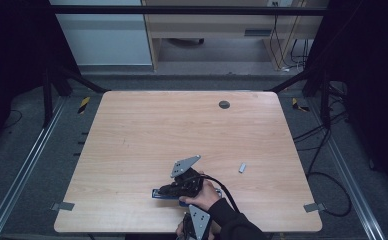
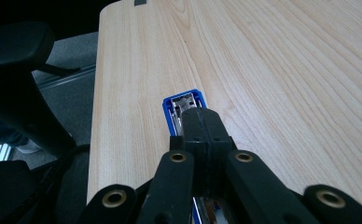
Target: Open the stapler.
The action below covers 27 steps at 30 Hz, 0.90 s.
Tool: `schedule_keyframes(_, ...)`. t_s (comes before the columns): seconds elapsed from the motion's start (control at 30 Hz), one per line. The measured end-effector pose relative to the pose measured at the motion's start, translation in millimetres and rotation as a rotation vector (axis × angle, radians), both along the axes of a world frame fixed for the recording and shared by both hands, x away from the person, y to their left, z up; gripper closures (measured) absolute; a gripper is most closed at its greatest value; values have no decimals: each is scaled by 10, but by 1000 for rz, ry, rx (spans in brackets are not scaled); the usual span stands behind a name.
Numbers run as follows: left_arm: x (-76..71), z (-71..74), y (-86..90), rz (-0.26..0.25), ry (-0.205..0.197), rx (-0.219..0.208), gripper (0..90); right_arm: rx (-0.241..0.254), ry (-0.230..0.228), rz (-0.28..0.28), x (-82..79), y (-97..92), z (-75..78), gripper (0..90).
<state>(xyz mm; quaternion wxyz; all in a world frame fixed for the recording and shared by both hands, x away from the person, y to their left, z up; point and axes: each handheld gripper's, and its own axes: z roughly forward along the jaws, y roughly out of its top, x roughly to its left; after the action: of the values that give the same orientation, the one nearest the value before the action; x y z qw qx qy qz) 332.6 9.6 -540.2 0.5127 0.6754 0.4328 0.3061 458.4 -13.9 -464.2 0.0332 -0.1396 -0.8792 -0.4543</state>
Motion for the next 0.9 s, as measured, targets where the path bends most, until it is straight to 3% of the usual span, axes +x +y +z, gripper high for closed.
schedule_keyframes(0.63,1,0,1,-3,0,3,900,-111,21,10,31,84,-34,900)
schedule_keyframes(0.9,0,-1,-1,-2,-1,3,900,-116,26,8,36,90,-38,900)
